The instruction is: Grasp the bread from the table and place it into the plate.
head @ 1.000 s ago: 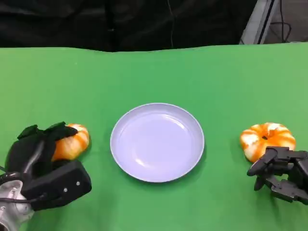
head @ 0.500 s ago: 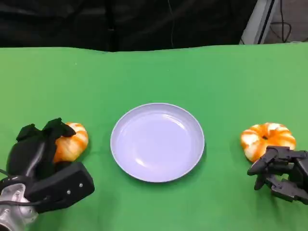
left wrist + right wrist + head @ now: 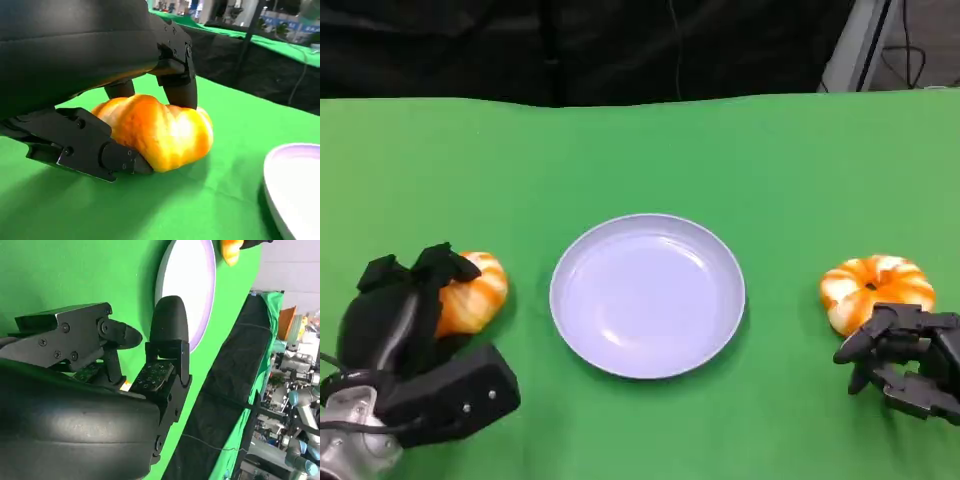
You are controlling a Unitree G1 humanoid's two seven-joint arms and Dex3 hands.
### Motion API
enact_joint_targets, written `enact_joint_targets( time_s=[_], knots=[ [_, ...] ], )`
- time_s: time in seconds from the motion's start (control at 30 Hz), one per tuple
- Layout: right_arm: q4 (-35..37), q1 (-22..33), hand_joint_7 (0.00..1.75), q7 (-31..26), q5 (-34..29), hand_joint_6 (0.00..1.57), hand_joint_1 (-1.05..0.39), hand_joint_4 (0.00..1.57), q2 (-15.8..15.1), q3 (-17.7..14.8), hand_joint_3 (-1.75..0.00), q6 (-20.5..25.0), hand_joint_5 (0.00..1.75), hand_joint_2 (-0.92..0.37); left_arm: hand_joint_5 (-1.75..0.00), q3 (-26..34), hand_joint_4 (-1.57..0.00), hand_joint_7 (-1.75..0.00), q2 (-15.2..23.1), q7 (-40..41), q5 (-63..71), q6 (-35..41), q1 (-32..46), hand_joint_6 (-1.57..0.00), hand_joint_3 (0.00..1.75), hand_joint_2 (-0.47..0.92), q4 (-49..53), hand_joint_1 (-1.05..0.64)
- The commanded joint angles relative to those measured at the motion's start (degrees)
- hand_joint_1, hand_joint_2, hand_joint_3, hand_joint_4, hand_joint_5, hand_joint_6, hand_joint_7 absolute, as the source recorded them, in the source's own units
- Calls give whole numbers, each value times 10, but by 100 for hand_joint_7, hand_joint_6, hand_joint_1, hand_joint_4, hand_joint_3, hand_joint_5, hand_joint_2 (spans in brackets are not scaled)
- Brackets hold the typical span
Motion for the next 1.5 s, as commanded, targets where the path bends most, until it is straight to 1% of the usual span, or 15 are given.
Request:
enact_joint_targets(
  time_s=[0.03,0.17,0.3,0.4,0.5,0.6,0.7,0.8,1.03,1.33,1.5],
  knots=[
    [1,5,95,-3,3,95,7,88,-6,-3,-56,-6,137,-86,-172,-4,-20,-148,15,20,10,-6,9,-31,38,92,-25,-5],
    [-1,6,95,-2,3,95,6,87,-6,-3,-56,-5,137,-86,-171,-2,-20,-147,18,19,13,-6,15,-31,40,92,-42,-5],
    [1,5,95,-6,0,95,7,88,-7,-3,-56,-6,137,-86,-170,-1,-20,-145,25,20,19,-11,30,-30,40,92,-94,-5],
    [2,5,95,-8,-3,94,7,87,-8,-2,-56,-10,136,-86,-168,2,-19,-140,29,13,20,-6,43,-32,41,92,-128,-6],
    [2,5,95,-3,2,94,6,88,-7,-3,-57,-5,137,-86,-167,3,-20,-136,33,10,27,4,60,-33,41,92,-175,-7],
    [2,5,95,-3,1,94,6,88,-7,-3,-57,-4,137,-85,-169,4,-18,-140,36,10,38,18,74,-30,41,92,-216,-8],
    [2,5,95,-6,-2,94,6,88,-8,-2,-57,-5,137,-85,-165,5,-22,-140,37,11,45,18,87,-31,39,92,-256,-5],
    [3,5,95,-11,-5,95,6,88,-9,-1,-57,-6,137,-85,-164,8,-22,-140,36,3,46,22,96,-31,39,92,-284,-5],
    [3,4,94,-13,-6,95,6,89,-8,1,-57,-7,136,-85,-164,7,-25,-136,24,-4,54,21,111,-35,42,92,-342,-5],
    [2,5,93,-15,-7,95,6,89,-7,2,-56,-9,135,-86,-168,1,-23,-138,-1,-23,62,23,113,-34,42,92,-378,-7],
    [1,6,92,-20,-11,96,6,88,-7,4,-57,-8,135,-85,-169,-4,-20,-142,-15,-37,65,22,110,-29,42,92,-386,-6]
  ],
)
